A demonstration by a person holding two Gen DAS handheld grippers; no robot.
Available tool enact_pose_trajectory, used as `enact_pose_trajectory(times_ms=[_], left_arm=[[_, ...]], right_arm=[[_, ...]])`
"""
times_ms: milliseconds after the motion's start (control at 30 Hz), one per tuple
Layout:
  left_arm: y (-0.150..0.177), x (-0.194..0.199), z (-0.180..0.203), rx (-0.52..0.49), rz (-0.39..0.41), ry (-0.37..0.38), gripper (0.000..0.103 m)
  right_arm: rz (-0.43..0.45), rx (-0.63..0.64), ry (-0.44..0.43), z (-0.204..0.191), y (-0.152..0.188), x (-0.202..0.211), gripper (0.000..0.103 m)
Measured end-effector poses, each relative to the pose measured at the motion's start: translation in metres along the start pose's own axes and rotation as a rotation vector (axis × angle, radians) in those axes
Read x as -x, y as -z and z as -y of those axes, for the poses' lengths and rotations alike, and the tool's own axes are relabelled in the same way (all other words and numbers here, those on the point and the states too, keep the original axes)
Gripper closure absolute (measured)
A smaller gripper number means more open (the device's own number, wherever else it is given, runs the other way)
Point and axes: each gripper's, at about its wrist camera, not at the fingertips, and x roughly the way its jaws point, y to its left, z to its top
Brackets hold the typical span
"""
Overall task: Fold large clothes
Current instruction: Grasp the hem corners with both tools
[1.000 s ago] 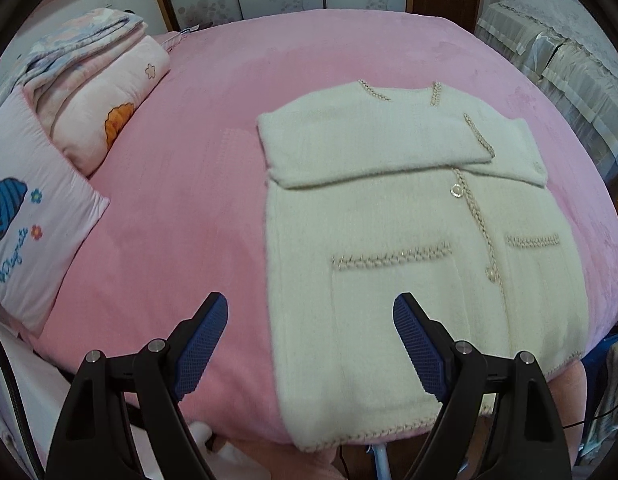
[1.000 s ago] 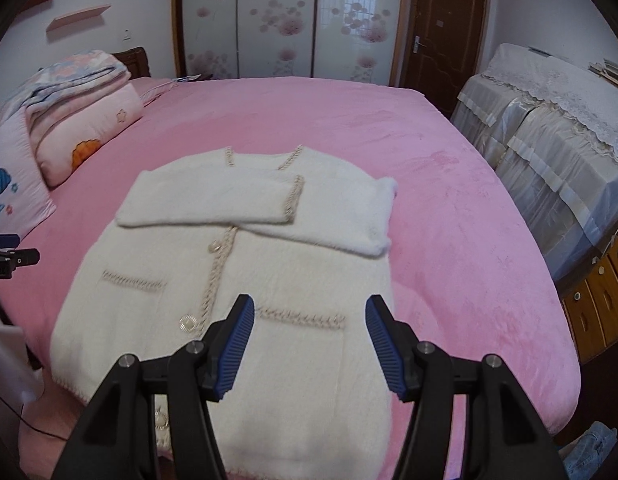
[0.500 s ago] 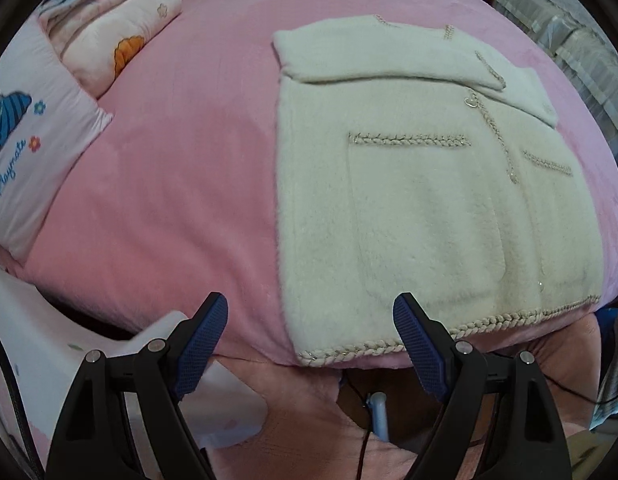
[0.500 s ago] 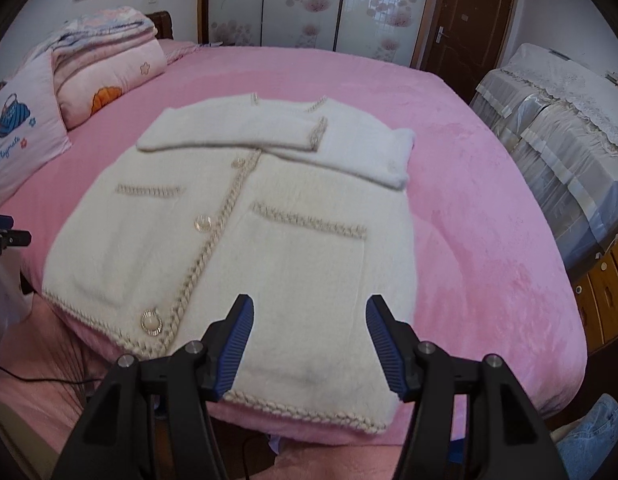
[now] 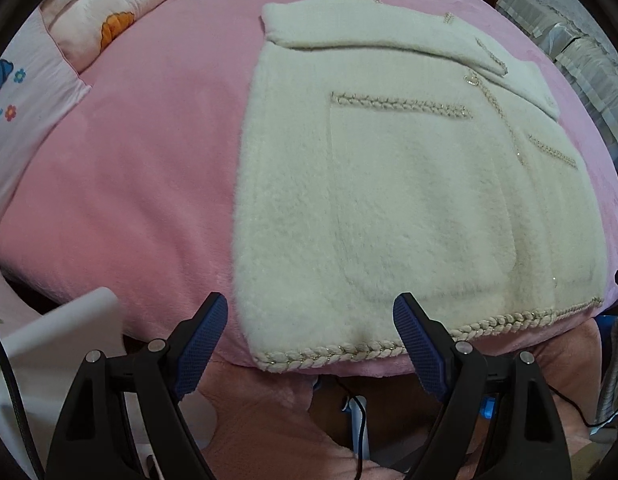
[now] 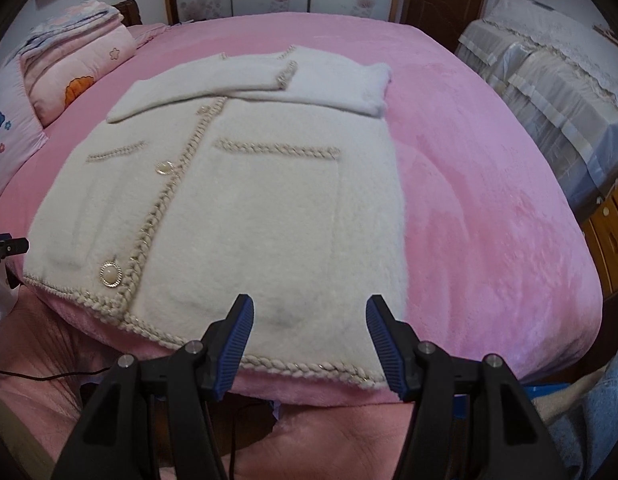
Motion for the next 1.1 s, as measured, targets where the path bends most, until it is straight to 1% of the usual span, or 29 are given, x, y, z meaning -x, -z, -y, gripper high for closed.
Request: enact_pose_trajectory(times_ms=[133, 167, 300, 367, 467, 633, 800, 867, 933, 1000, 1100], left_arm=[[0.006, -0.018, -0.006, 0.046, -0.013, 0.027, 0.019], [0.008, -0.023, -0.009, 0.047, -0.02, 0.035, 0.019], [0.012, -0.04, -0.01, 0.018, -0.039, 0.008, 0.019], [0.013, -0.048, -0.011, 0.014, -0.047, 0.016, 0.019], [0.01, -0.054, -0.013, 0.017, -0.056, 0.035, 0.019], [0.008, -0.064, -0.022, 0.047, -0.071, 0.082, 0.014], [0.01, -0.073, -0.029, 0.046, -0.069, 0.112, 0.008], [0.011, -0.079, -0.036, 0.048, -0.073, 0.126, 0.005], [0.008, -0.084, -0.035, 0.042, -0.076, 0.131, 0.001], [0.006, -0.088, -0.035, 0.03, -0.079, 0.123, 0.001], [0.005, -0.092, -0.036, 0.026, -0.078, 0.12, 0.0]], right_arm=[[-0.033, -0.02, 0.012, 0.011, 0.007, -0.01, 0.044], [-0.04, -0.024, 0.015, 0.013, 0.008, -0.012, 0.044], [-0.071, -0.045, 0.015, 0.025, 0.015, -0.024, 0.044], [-0.095, -0.064, 0.012, 0.032, 0.019, -0.031, 0.044], [-0.13, -0.103, -0.013, 0.043, 0.025, -0.042, 0.044], [-0.175, -0.184, -0.074, 0.061, 0.034, -0.061, 0.044], [-0.173, -0.229, -0.141, 0.07, 0.038, -0.074, 0.043], [-0.173, -0.235, -0.16, 0.071, 0.039, -0.08, 0.04], [-0.169, -0.246, -0.181, 0.074, 0.041, -0.084, 0.037], [-0.162, -0.258, -0.203, 0.076, 0.043, -0.087, 0.035], [-0.144, -0.254, -0.212, 0.076, 0.045, -0.086, 0.035]])
